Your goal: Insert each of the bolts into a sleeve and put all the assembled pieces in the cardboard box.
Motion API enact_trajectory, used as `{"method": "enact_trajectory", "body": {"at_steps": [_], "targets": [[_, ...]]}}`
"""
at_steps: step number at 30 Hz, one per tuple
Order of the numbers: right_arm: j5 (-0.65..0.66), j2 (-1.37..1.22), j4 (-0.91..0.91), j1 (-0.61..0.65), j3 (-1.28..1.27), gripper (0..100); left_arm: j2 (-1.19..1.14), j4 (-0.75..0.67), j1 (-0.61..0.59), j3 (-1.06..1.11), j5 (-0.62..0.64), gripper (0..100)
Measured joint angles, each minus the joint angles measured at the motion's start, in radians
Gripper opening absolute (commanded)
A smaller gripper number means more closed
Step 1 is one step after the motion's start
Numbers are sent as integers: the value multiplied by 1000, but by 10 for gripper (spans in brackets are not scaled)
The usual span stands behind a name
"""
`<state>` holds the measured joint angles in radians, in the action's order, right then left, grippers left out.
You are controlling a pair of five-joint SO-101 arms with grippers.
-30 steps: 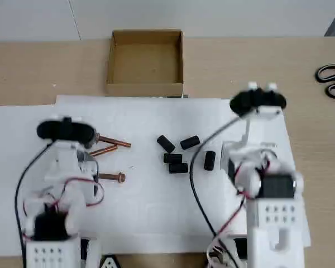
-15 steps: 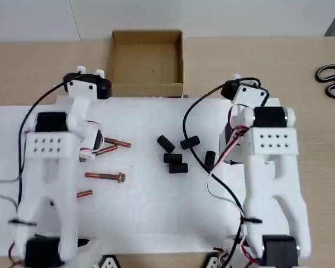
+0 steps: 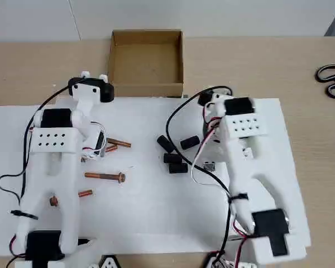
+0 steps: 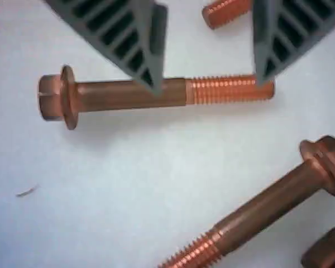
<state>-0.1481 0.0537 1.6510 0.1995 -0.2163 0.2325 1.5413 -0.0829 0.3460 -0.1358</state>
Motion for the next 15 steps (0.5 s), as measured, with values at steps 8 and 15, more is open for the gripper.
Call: {"method": "enact_trajectory", "body": {"at_steps": [8,15], "targets": [[0,-87,-104,0,0,190,0,-21,0,5,-3,114],[0,-138,-190,2,0,190,0,-26,0,5,-2,115]]}}
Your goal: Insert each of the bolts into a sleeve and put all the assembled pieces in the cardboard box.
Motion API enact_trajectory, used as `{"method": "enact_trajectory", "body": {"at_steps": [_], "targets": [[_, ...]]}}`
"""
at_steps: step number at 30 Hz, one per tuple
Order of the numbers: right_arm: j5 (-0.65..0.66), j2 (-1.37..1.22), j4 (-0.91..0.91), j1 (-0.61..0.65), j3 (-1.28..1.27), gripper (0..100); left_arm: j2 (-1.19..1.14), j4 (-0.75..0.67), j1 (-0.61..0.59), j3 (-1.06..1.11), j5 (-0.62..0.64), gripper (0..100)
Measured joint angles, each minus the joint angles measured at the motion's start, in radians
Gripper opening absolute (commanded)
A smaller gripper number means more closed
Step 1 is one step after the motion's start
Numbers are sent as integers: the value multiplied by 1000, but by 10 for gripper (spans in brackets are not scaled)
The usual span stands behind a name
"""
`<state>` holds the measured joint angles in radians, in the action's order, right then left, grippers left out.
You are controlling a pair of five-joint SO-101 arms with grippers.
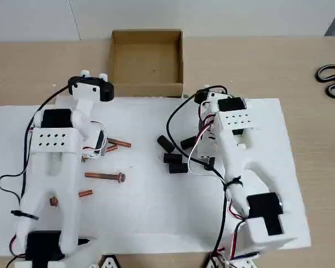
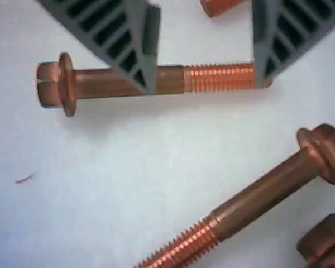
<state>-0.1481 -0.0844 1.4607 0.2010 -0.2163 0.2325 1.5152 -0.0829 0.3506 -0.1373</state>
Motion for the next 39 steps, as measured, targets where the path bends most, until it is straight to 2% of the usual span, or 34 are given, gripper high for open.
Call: {"method": "enact_trajectory", "body": {"at_steps": [9,17,22,29,35,39], "targets": [[0,-66,-100,58,0,190,0,0,0,0,-3,115],[0,-149,-150,54,15,186,0,0,0,6,-3,115],[-2,-167,-150,31,23,69,0,-35,0,63,-5,112],[-2,-176,-157,14,26,2,-2,-64,0,110,-2,111],[-2,-199,-43,-25,132,3,-2,-40,0,64,-8,9],[2,-201,89,-72,278,3,-2,38,0,-57,-8,7]]}}
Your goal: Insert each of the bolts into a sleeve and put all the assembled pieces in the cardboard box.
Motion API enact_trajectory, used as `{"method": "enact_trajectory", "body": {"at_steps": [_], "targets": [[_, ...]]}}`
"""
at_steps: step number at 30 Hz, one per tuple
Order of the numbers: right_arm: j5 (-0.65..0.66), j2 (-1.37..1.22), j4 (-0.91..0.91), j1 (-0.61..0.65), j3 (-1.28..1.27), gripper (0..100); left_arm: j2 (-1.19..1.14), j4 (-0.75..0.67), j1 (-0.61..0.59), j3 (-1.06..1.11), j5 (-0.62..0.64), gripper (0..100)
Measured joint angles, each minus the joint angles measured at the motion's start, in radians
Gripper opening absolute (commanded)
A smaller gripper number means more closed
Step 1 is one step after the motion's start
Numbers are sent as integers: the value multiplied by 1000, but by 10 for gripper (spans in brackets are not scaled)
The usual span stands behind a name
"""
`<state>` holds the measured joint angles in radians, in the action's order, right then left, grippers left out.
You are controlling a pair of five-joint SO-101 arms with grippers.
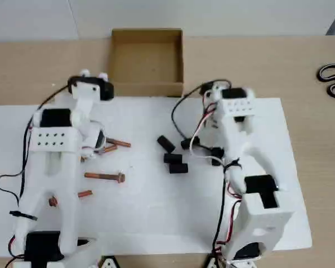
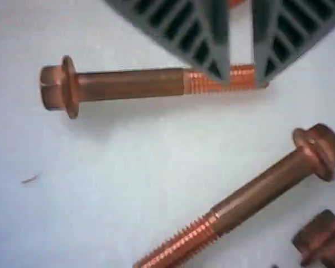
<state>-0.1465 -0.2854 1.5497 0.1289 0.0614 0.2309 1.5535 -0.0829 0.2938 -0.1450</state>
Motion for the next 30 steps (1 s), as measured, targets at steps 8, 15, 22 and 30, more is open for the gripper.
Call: {"method": "enact_trajectory", "body": {"at_steps": [8,15,22,30], "targets": [[0,0,143,-52,176,4,-2,106,0,-176,0,12],[0,0,158,-71,176,4,-5,121,0,-198,23,164],[0,43,163,-123,176,4,-106,112,0,-281,94,174],[0,49,164,-176,176,3,-419,172,0,-589,133,173]]}}
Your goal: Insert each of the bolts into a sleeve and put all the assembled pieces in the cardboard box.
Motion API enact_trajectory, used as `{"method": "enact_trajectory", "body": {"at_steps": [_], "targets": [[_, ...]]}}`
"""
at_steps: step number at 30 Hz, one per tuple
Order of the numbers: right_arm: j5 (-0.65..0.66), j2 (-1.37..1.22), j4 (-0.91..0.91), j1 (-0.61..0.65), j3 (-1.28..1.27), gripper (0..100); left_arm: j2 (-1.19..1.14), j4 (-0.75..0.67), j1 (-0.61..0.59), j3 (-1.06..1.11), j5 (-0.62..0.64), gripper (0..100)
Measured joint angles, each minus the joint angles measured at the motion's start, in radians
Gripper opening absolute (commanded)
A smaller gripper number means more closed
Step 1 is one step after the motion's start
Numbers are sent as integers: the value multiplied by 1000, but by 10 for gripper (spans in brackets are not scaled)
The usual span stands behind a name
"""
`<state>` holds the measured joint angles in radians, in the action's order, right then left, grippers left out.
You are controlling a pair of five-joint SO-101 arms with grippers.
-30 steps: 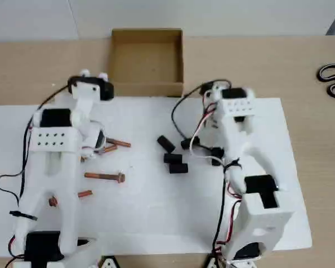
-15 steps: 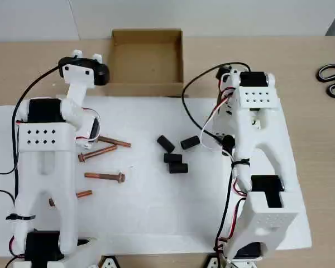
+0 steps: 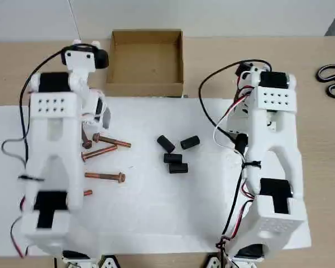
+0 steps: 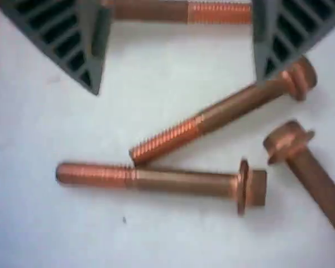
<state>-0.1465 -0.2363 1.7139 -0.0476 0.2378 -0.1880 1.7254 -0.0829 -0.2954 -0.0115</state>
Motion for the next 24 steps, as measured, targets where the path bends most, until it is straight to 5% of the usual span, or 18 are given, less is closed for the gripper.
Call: {"method": "enact_trajectory", "body": {"at_steps": [15,24], "targets": [[0,0,3,-212,0,3,-141,3,-120,-60,124,129],[0,0,3,-218,0,3,-140,2,-196,-20,-112,130]]}}
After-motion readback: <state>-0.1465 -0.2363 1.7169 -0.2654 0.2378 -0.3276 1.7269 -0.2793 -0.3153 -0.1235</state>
